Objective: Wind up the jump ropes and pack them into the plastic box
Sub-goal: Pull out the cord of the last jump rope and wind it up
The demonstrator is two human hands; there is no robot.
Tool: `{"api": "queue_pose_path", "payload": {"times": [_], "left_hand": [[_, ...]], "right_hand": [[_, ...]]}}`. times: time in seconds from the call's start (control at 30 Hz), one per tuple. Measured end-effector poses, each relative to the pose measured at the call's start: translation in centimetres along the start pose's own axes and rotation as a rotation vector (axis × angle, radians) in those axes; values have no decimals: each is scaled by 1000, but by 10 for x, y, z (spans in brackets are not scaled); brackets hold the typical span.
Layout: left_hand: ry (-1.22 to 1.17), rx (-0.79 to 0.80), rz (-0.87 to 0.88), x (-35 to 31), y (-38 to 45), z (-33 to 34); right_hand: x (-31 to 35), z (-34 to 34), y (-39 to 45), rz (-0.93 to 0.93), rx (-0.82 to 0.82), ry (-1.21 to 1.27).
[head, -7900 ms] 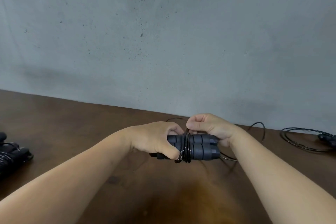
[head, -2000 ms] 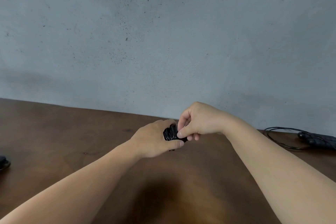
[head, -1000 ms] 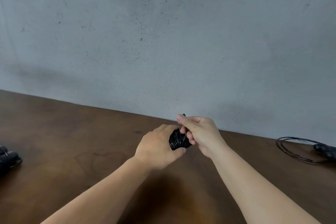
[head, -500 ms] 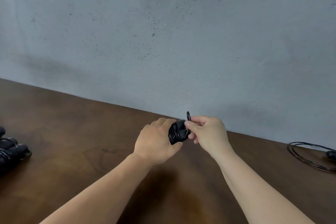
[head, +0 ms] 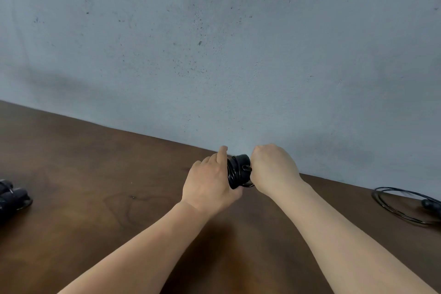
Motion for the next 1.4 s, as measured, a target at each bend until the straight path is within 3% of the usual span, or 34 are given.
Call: {"api": "queue_pose_path", "payload": {"times": [0.23,0.4,0.47,0.6,0.77,1.0,1.17,1.4], "left_hand": [[22,15,72,-7,4,-1],[-20,-27,78,-3,3,-8],[-30,-39,63,-2,3,-11],[-39,-41,43,-5,2,-11],[-19,-28,38,-7,-1,-7],[-56,-30,29,-6,-1,-13],[-25,8,35,-11,4,-12],[1,46,73,-16,4,-9]], "right_hand": [[13,3,5,-163,17,-17],[-23,16,10,-80,140,715],[-31,21,11,-59,134,805],[-23,14,10,-145,32,600],[-9,11,2,-233,19,382],[-21,5,1,-85,-47,533],[-28,0,1,-4,-47,491],[-34,10,4,-13,15,551]]}}
Point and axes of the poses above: each hand's wrist, its own y-axis towards the middle knuckle, its own z-axis out of the palm, x = y × z, the point moved 10 cm from there along y, towards the middle knuckle, and after that the axes turned 5 degrees about x, right-handed, at the moved point
